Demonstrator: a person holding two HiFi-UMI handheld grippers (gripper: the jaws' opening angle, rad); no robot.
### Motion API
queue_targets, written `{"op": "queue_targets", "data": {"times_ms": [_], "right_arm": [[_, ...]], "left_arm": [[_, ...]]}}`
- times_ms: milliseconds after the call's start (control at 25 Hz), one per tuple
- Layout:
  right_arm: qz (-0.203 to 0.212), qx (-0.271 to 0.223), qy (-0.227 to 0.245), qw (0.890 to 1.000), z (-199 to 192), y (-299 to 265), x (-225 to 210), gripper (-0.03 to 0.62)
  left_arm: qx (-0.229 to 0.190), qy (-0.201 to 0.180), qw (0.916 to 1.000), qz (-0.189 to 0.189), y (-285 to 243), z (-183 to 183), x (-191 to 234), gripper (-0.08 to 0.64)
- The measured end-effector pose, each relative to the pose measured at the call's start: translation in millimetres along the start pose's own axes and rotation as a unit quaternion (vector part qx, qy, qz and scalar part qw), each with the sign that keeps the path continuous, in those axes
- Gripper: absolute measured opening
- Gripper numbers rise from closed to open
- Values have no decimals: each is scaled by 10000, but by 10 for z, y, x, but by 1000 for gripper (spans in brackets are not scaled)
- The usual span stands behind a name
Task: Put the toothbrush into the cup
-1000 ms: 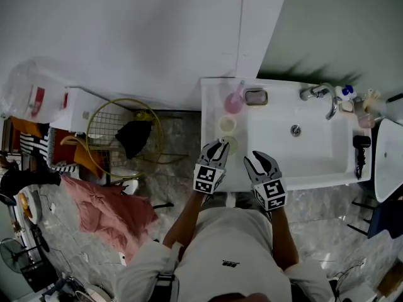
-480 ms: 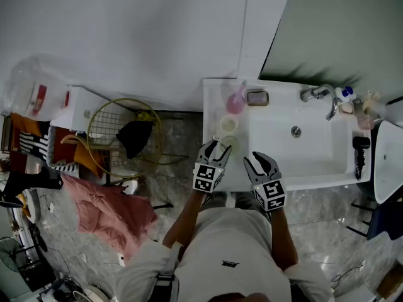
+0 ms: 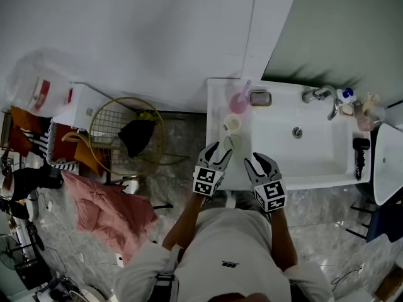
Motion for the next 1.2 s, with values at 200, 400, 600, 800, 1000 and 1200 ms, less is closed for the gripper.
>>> {"op": "queue_targets", "data": {"times_ms": [200, 400, 600, 800, 1000, 1200], "right_arm": [[-22, -56, 41, 10000, 25, 23, 96, 144], [-89, -170, 67, 9998, 63, 52, 205, 144], [-309, -385, 84, 9987, 102, 145, 299, 144], [-617, -750, 105, 9952, 164, 292, 395, 143], [-783, -885, 74, 9930, 193, 407, 460, 141], [-886, -953, 80, 9915, 187, 479, 516, 137]], "left_arm": [[-252, -81, 9996, 14, 227, 113, -12, 212], [-563, -234, 9981, -15, 477, 261, -21, 212], [-845, -512, 9950, -172, 737, 415, -96, 210], [-1112, -681, 9909, -318, 974, 522, -156, 206], [-1280, -787, 9879, -384, 1126, 576, -158, 199], [-1366, -809, 9865, -402, 1204, 574, -158, 193]]}}
Point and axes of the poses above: the fingertips, and each gripper's own axes: y backward along the fingers, x to its left, z out of its top, the point moved 6 cm from there along y, backward along the fingers, and after that the axes turned 9 degrees about x, right-handed, at the moved point
